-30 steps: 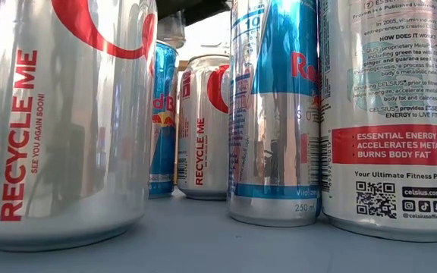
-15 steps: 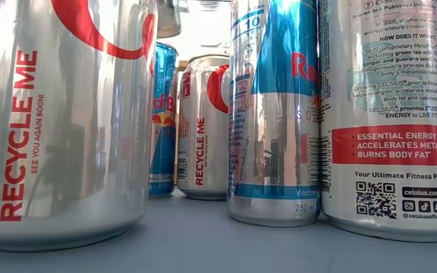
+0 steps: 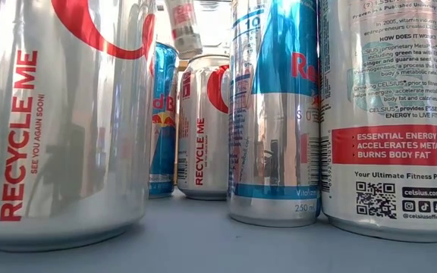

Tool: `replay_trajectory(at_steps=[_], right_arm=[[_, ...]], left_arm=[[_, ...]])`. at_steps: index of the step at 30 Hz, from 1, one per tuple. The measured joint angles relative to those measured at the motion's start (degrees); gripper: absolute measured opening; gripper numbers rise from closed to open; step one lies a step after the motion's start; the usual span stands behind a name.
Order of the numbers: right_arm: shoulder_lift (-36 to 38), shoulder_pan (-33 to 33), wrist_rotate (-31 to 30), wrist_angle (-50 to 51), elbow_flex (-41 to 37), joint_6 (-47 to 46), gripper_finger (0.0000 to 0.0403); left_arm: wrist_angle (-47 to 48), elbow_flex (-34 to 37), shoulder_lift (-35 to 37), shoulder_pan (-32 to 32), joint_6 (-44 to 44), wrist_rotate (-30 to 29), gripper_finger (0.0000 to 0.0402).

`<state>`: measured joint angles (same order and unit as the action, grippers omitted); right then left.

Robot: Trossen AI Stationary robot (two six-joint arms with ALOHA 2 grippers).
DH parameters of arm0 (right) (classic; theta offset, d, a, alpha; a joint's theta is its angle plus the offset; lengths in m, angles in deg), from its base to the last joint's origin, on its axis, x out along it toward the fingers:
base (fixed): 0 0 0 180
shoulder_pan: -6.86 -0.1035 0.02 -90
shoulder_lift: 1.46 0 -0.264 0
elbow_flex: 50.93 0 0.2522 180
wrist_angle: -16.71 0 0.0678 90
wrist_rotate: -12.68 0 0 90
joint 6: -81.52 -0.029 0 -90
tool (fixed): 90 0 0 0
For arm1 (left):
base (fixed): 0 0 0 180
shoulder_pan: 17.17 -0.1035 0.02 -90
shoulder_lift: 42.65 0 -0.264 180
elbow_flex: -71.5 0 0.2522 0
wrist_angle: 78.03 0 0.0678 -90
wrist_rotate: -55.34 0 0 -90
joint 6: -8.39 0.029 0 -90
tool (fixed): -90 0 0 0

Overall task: Place canned beverage on shelf
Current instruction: Put the right white soda can on the shelf

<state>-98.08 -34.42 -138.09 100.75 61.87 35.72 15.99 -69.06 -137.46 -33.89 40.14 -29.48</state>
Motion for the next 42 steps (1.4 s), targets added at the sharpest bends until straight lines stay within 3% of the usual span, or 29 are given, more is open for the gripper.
replay_trajectory(at_steps=[10, 21, 29, 42], right_arm=[[0.03, -1.03, -1.32, 14.17, 0.00, -13.04, 0.0260], [1.25, 6.36, -0.66, 19.63, -0.04, -15.26, 0.0260], [3.64, 7.35, -0.83, 19.39, 0.00, -13.03, 0.0260], [4.11, 9.03, -1.69, 19.70, 0.00, -8.92, 0.0260]], left_arm=[[-10.06, 4.15, -0.82, -17.04, 14.22, 13.92, 0.0249], [-8.87, 4.35, -11.38, -27.61, 24.94, 14.37, 0.0250], [-7.13, 4.35, -15.85, -31.62, 28.58, 20.85, 0.0250], [-5.60, 7.05, -15.93, -29.40, 35.40, 21.02, 0.0250]])
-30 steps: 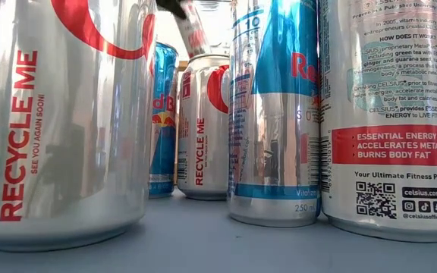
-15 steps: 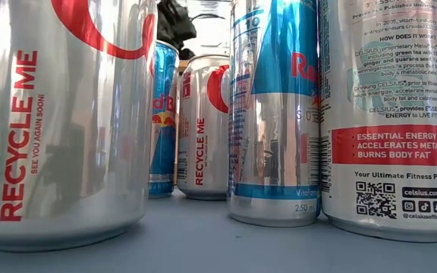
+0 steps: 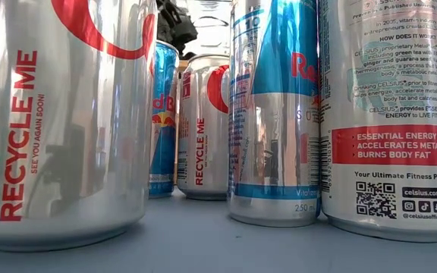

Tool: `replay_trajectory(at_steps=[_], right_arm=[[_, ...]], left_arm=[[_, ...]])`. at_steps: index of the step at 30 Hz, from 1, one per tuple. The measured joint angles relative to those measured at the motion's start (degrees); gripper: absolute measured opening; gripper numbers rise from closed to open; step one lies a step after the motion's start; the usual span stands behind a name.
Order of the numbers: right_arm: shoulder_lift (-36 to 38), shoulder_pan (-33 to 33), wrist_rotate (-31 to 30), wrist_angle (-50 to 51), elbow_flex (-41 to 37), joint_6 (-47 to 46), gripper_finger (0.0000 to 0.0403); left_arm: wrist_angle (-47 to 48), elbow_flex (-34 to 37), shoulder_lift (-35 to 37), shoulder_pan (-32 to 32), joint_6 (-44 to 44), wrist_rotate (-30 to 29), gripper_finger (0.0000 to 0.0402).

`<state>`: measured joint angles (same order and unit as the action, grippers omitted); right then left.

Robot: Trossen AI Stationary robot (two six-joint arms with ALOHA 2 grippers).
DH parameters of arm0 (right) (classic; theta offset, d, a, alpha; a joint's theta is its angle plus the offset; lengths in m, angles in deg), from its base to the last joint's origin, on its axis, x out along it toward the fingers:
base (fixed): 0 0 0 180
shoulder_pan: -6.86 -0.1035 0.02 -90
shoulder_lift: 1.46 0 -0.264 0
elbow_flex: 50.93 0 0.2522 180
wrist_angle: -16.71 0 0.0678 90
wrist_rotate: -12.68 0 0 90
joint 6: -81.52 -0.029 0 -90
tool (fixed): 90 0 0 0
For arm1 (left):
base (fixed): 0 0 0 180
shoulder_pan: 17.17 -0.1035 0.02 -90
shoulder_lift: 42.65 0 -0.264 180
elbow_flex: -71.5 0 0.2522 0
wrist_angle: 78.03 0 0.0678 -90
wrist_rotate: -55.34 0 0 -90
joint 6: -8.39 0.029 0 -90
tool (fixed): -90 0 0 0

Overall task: Place canned beverage on shelf
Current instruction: Put the right white soda can on the shelf

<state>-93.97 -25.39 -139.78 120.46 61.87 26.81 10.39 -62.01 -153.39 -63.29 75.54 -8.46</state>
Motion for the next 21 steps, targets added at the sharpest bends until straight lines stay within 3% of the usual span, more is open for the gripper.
replay_trajectory(at_steps=[6, 11, 17, 21], right_arm=[[0.00, 2.76, -0.63, 0.02, -0.01, 2.63, 0.0260], [1.81, 7.93, -1.83, -0.21, -2.66, 12.01, 0.0255], [13.16, 18.78, -1.88, -6.41, -4.60, 31.37, 0.0226], [24.23, 26.07, 5.61, -14.70, -7.35, 42.54, 0.0209]], left_arm=[[-2.64, 3.17, -0.04, -0.31, 0.84, -2.11, 0.0250], [-4.10, 4.70, -0.02, -0.64, 0.76, -2.72, 0.0250], [-4.17, 4.70, 0.00, -0.86, 0.76, -2.56, 0.0250], [-3.29, 4.70, 0.00, -1.19, 1.20, -0.90, 0.0250]])
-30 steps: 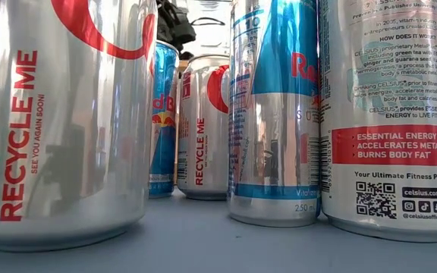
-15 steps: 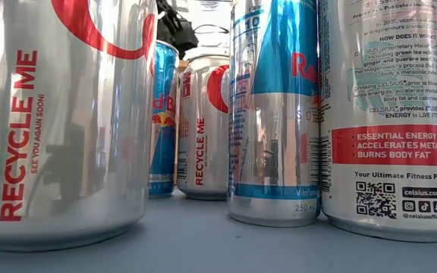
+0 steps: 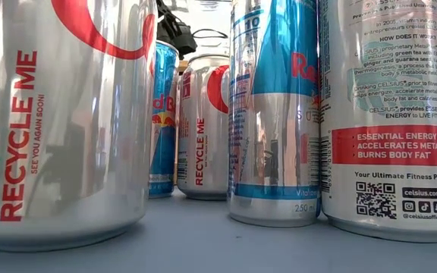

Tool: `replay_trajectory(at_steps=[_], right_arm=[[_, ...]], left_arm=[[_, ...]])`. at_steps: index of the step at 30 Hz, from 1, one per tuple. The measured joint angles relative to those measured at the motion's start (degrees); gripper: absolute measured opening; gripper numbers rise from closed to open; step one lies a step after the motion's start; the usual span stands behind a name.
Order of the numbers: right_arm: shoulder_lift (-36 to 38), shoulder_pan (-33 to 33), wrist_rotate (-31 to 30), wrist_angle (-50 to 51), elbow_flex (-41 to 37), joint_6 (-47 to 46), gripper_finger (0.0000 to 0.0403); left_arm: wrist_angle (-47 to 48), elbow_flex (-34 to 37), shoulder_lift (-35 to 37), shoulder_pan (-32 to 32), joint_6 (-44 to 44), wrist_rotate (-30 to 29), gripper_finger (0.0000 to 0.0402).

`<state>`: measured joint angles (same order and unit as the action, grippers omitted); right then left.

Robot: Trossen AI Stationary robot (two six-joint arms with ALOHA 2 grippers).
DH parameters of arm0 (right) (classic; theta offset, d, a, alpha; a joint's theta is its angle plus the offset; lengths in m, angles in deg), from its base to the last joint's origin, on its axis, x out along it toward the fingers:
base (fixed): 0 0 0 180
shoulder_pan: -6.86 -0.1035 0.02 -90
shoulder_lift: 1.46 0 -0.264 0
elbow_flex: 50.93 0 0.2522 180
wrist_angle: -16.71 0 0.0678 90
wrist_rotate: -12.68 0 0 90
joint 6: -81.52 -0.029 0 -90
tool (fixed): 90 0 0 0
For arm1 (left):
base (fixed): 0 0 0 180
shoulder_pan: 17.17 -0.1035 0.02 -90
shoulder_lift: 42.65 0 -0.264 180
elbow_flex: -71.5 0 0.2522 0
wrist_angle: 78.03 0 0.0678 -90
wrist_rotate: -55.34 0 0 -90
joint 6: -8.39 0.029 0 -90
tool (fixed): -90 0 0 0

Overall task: Place canned beverage on shelf
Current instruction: Put the right white soda can on the shelf

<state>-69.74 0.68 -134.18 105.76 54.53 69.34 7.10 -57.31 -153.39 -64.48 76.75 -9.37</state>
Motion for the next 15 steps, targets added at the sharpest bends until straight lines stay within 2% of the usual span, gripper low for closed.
replay_trajectory(at_steps=[4, 7, 11, 15], right_arm=[[13.99, 7.31, 12.31, -18.83, -12.35, 11.15, 0.0200], [22.82, 11.59, 18.54, -32.10, -23.49, 15.61, 0.0196], [28.82, 15.22, 22.21, -42.53, -34.53, 18.79, 0.0192], [30.00, 17.31, 23.33, -45.81, -39.66, 19.78, 0.0190]], left_arm=[[-0.31, 0.00, 0.00, -0.05, 1.36, 0.11, 0.0250], [-0.48, 0.00, 0.00, -0.05, 1.46, -0.06, 0.0250], [-1.89, 0.00, 0.00, 0.14, 1.51, 1.47, 0.0250], [-3.74, -0.06, -0.34, 0.47, 1.49, -0.52, 0.0250]])
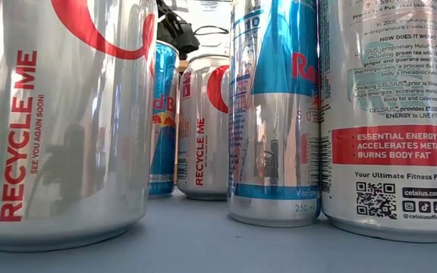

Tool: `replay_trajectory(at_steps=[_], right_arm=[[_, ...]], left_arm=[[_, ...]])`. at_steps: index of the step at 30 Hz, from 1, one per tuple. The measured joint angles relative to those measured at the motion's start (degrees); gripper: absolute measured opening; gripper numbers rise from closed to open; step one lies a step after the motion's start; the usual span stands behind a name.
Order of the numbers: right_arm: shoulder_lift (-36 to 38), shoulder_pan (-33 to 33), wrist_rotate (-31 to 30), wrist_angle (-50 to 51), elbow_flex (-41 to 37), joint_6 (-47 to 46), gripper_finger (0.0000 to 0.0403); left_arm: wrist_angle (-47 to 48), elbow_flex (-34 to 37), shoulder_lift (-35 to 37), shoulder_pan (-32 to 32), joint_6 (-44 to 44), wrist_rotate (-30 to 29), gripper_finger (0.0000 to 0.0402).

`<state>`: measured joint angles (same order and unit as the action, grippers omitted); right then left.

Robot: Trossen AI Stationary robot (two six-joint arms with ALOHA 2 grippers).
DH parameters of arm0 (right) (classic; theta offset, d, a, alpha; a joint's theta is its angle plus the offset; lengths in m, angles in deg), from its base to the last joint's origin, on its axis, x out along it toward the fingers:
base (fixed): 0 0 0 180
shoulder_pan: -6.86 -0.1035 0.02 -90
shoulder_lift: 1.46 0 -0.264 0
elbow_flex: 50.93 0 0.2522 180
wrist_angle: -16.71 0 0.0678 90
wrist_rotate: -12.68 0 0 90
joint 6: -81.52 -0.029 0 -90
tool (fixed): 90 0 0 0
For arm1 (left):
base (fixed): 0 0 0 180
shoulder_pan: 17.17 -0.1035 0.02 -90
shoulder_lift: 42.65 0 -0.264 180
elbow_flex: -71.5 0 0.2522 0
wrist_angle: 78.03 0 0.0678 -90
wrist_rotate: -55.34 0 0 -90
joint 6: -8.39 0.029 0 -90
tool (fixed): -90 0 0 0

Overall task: Place canned beverage on shelf
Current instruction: Put the right white soda can on the shelf

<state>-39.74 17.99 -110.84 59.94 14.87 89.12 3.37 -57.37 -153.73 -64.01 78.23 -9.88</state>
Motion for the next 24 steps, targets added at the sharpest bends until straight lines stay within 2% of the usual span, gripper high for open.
replay_trajectory(at_steps=[9, 24], right_arm=[[-2.69, 0.99, 3.06, -2.28, -0.60, 0.45, 0.0189], [-3.74, 0.99, 3.76, -2.64, -0.58, 0.44, 0.0189]], left_arm=[[0.41, 0.00, -4.57, 0.68, -1.02, -4.81, 0.0250], [-2.65, 0.04, -8.17, 0.69, -2.82, -5.91, 0.0250]])
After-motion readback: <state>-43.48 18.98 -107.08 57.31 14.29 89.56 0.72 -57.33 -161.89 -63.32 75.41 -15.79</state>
